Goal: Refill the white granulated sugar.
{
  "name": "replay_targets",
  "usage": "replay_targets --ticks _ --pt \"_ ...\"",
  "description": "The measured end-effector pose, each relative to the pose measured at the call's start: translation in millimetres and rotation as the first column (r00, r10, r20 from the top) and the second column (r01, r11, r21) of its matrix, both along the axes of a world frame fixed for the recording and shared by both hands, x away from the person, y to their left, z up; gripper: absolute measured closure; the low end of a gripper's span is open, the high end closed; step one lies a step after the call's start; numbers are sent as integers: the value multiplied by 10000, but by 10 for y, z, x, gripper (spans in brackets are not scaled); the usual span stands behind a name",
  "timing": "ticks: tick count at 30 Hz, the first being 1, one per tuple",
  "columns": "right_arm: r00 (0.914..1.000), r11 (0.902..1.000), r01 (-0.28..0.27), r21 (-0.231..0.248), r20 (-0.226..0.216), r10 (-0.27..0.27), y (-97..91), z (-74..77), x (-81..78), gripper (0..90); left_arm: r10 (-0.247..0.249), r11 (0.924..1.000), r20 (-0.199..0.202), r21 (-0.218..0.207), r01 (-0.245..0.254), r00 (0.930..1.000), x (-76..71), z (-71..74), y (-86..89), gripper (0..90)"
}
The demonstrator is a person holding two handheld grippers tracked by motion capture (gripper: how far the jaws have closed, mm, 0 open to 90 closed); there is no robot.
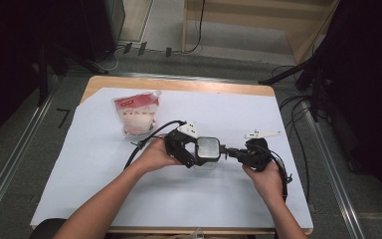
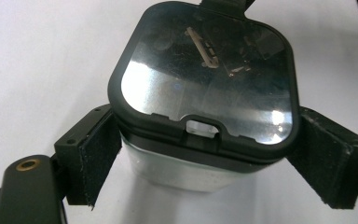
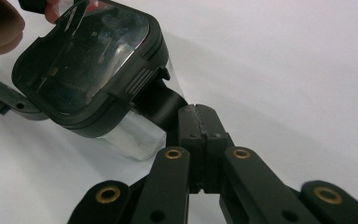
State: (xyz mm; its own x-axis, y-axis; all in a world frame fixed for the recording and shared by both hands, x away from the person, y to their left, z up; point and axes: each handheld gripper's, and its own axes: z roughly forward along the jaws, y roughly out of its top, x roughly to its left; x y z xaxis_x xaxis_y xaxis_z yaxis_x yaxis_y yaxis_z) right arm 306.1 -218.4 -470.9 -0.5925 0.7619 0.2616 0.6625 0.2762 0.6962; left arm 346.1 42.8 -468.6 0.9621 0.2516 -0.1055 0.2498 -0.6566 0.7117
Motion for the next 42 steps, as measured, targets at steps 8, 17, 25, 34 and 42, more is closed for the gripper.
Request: replay_targets --ticks 8,17,25,34,42 --pt "10000 10000 22 0 -30 -22 8 1 -4 900 -2 10000 32 92 2 10000 -6 37 14 155" --pt "10000 10000 -13 -35 -62 13 16 2 -4 900 -91 9997 208 234 86 9997 -19 67 15 164" --pt "9999 10000 20 3 -101 -20 16 2 -3 900 -108 9997 267 231 102 9996 -27 76 4 165" --pt "10000 10000 34 19 -84 -34 17 4 -3 900 -90 9997 317 238 82 9995 -31 83 -2 164" --pt "10000 10000 -3 -12 -71 3 21 8 -9 900 -57 9998 280 187 51 9996 -22 91 6 163"
